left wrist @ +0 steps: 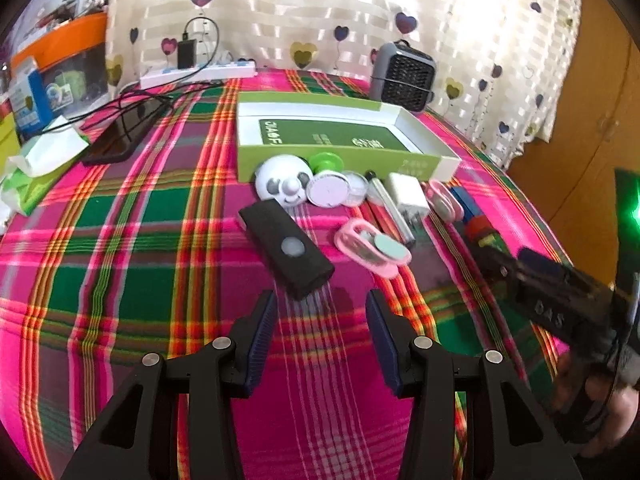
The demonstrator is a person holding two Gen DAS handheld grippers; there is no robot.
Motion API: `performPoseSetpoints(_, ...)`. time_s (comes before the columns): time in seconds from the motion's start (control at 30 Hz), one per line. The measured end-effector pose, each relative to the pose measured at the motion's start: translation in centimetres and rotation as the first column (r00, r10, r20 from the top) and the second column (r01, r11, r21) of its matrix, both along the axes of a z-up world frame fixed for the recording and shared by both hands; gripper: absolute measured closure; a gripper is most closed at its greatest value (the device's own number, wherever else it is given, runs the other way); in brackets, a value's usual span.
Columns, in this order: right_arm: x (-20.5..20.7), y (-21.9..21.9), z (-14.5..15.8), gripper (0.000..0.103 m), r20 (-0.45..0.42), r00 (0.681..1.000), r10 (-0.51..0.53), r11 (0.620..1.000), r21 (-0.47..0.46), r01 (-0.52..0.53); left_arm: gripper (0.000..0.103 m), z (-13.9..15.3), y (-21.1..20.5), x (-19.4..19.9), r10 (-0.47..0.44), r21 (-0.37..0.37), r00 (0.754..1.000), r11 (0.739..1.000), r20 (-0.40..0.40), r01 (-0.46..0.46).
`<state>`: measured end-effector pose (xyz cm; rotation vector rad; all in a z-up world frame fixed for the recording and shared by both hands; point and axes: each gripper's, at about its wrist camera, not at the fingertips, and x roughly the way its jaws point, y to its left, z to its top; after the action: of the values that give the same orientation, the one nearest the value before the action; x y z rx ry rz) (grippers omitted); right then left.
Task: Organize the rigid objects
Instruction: 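Move the left tool to the black device while the right tool approaches the brown jar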
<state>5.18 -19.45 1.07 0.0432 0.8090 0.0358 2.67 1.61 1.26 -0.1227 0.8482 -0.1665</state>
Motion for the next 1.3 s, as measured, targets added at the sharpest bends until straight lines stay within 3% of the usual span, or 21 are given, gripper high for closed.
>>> performPoseSetpoints(0.23, 0.2, -1.1, -0.3, 0.038, -0.01, 1.0, -0.014, 1.0, -0.012, 0.014, 0.058, 0.1, 0.4, 1.5, 0.064, 0.015, 0.998, 0.998, -0.014, -0.064)
performPoseSetpoints(0.93, 1.8, -0.9, -0.9, 0.038, -0.05, 0.995, 0.091, 0.995, -0.029, -0.093, 0.058, -0.5, 3.1, 3.1, 0.155, 0.037, 0.987, 0.987, -0.047, -0.153)
performPoseSetpoints(1.3, 2.2, -0.7, -0.9, 0.038, -0.058, 0.992, 0.108, 0.993, -0.047, -0.111, 0.058, -0.5, 2.7, 5.1, 0.114, 0.054, 0.992, 0.992, -0.052, -0.112)
